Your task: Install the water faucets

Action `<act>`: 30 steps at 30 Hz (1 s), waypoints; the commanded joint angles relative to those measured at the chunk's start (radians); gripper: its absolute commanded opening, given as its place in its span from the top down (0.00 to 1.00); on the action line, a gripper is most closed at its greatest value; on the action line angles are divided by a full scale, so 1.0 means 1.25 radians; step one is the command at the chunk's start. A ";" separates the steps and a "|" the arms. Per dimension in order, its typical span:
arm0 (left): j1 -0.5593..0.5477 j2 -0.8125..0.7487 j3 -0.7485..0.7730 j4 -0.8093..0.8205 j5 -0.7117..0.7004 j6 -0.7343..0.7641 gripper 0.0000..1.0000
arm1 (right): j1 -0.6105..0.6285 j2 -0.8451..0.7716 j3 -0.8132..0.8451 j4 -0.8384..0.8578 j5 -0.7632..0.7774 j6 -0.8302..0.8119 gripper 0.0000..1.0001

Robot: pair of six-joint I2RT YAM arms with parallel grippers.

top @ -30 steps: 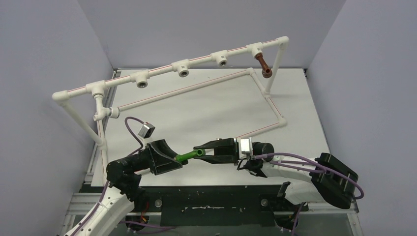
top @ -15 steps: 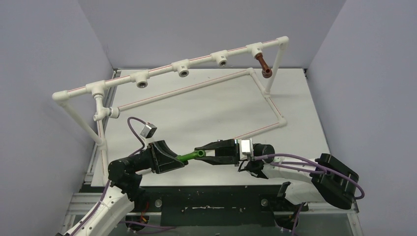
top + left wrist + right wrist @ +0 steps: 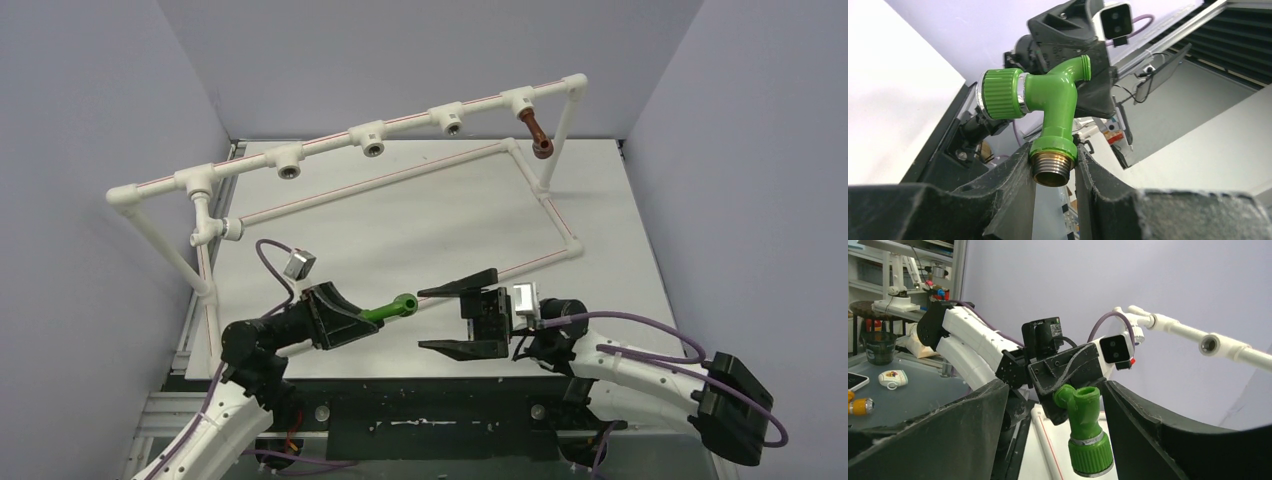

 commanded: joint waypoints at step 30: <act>0.000 -0.042 0.413 -0.824 -0.139 1.170 1.00 | -0.096 -0.121 0.230 -0.790 0.200 0.568 0.31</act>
